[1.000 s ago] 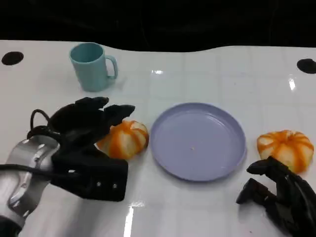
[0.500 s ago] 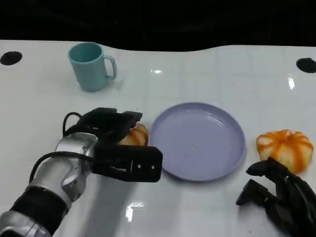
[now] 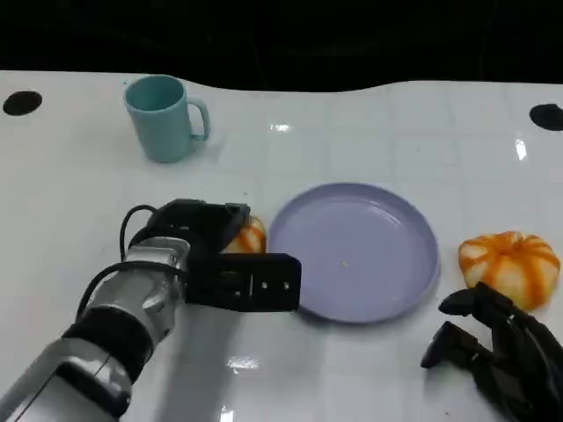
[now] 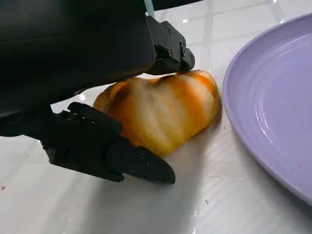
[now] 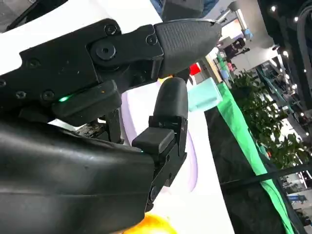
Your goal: Grasp the bread from the table and place it into the plate.
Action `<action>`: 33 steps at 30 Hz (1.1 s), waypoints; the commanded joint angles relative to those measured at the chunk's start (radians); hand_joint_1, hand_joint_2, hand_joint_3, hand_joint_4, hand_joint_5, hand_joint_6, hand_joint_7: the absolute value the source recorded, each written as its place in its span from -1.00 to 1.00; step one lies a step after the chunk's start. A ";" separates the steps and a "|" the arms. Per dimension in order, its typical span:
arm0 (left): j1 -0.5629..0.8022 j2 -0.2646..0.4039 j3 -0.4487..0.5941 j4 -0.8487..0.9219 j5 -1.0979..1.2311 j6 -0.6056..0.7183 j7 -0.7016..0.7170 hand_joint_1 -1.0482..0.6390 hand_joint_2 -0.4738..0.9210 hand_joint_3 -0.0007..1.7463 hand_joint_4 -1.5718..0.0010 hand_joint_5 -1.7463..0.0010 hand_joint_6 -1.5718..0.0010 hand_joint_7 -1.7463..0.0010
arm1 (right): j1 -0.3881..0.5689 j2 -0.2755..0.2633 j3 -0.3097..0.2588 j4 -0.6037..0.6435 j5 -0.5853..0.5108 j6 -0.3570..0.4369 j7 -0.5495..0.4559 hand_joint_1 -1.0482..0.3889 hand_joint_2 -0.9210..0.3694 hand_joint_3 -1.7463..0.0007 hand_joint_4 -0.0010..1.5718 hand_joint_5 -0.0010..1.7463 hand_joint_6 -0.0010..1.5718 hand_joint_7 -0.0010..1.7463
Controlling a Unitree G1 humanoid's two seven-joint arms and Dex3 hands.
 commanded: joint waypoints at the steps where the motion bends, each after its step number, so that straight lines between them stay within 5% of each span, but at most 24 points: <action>1: -0.011 -0.007 -0.011 0.091 -0.019 -0.031 0.055 -0.15 0.86 -0.98 0.72 0.87 0.66 0.95 | 0.012 -0.017 -0.005 -0.005 0.010 0.010 0.001 -0.26 -1.00 0.73 -0.15 0.69 -0.21 0.30; 7: -0.024 -0.006 -0.019 0.133 -0.035 -0.056 0.111 -0.14 0.86 -0.99 0.69 0.88 0.63 0.97 | 0.015 -0.016 -0.004 -0.011 0.007 0.012 -0.003 -0.26 -1.00 0.72 -0.15 0.70 -0.21 0.30; 8: -0.025 -0.003 -0.017 0.143 -0.038 -0.066 0.143 -0.12 0.94 -0.87 0.32 -0.15 0.17 0.50 | 0.017 -0.016 -0.004 -0.016 0.006 0.012 -0.007 -0.26 -1.00 0.72 -0.15 0.69 -0.21 0.31; 9: -0.026 -0.001 -0.016 0.152 -0.040 -0.073 0.166 -0.12 0.97 -0.82 0.23 -0.56 0.03 0.29 | 0.018 -0.015 -0.004 -0.018 0.005 0.012 -0.009 -0.26 -1.00 0.72 -0.14 0.69 -0.21 0.31; 11: -0.030 -0.001 -0.018 0.165 -0.042 -0.081 0.185 -0.11 0.99 -0.79 0.16 -0.90 -0.07 0.11 | 0.019 -0.015 -0.003 -0.021 0.005 0.013 -0.011 -0.26 -1.00 0.72 -0.14 0.69 -0.21 0.31; 14: -0.022 0.005 -0.009 0.169 -0.052 -0.107 0.258 -0.11 1.00 -0.78 0.15 -0.98 -0.09 0.06 | 0.021 -0.015 -0.003 -0.021 0.005 0.013 -0.015 -0.26 -1.00 0.72 -0.14 0.68 -0.21 0.31; 15: -0.014 0.010 0.000 0.166 -0.057 -0.123 0.309 -0.08 1.00 -0.65 0.04 -0.99 0.14 -0.55 | 0.021 -0.014 -0.003 -0.019 0.005 0.012 -0.017 -0.26 -1.00 0.73 -0.14 0.68 -0.20 0.30; 17: -0.009 0.013 0.029 0.162 -0.081 -0.138 0.377 -0.02 1.00 -0.57 -0.02 -1.00 0.28 -0.91 | 0.014 -0.019 -0.006 -0.002 0.009 0.009 -0.002 -0.26 -1.00 0.72 -0.14 0.69 -0.21 0.31; 25: -0.019 0.004 0.131 0.132 -0.199 -0.167 0.410 -0.01 1.00 -0.50 -0.05 -1.00 0.30 -1.00 | 0.001 -0.026 -0.013 0.019 0.019 0.024 0.015 -0.26 -1.00 0.75 -0.15 0.69 -0.22 0.32; 28: -0.018 0.011 0.172 0.093 -0.247 -0.213 0.407 -0.01 0.65 0.08 -0.10 -1.00 0.21 -1.00 | -0.003 -0.025 -0.015 0.030 0.022 0.019 0.021 -0.25 -1.00 0.75 -0.16 0.69 -0.23 0.29; 33: -0.007 0.022 0.146 0.032 -0.215 -0.262 0.431 0.03 0.54 0.22 -0.12 -1.00 0.19 -1.00 | -0.001 -0.021 -0.017 0.028 0.022 0.016 0.018 -0.25 -1.00 0.75 -0.15 0.67 -0.21 0.27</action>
